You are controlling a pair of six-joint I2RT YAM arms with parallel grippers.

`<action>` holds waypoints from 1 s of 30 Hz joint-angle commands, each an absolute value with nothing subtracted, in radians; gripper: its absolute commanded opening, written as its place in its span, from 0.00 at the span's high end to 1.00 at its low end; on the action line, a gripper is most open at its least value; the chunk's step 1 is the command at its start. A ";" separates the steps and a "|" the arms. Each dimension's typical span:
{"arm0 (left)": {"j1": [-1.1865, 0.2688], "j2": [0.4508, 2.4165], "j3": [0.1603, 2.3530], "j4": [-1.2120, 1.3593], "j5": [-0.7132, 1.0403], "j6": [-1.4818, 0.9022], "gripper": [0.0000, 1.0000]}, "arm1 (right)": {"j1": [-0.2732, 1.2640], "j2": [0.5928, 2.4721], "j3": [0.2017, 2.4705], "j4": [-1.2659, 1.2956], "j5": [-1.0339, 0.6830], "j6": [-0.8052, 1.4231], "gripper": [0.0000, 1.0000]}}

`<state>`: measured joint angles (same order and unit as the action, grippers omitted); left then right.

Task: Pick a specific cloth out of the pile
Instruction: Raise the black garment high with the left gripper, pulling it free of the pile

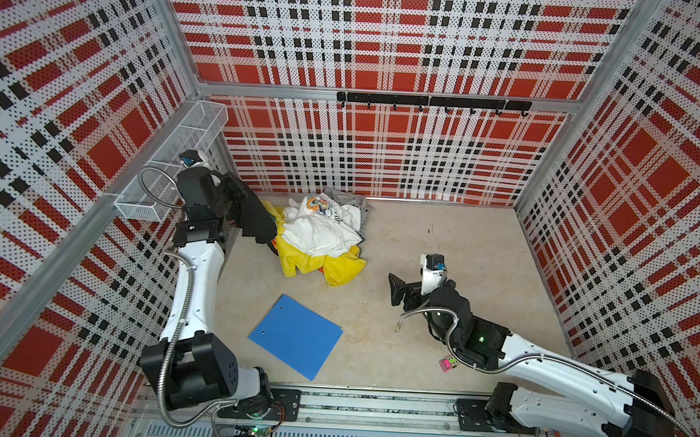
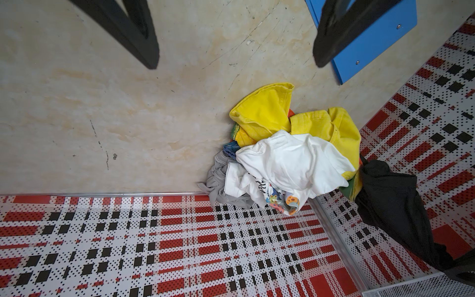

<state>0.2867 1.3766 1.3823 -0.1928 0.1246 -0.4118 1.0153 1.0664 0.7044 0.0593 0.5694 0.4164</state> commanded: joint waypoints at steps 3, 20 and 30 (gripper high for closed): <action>0.291 1.322 1.453 -0.046 0.130 -0.430 1.00 | 1.020 1.062 0.707 0.080 0.577 0.422 0.00; 0.282 1.302 1.504 0.092 0.146 -0.491 1.00 | 1.020 1.060 0.707 0.070 0.579 0.424 0.00; 0.282 1.286 1.519 0.161 0.026 -0.558 1.00 | 1.022 1.039 0.705 0.048 0.596 0.432 0.00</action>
<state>0.2836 1.3380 1.4643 0.0013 0.0879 -0.5274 1.0153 1.0660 0.7044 0.0395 0.5732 0.4171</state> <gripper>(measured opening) 0.053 0.999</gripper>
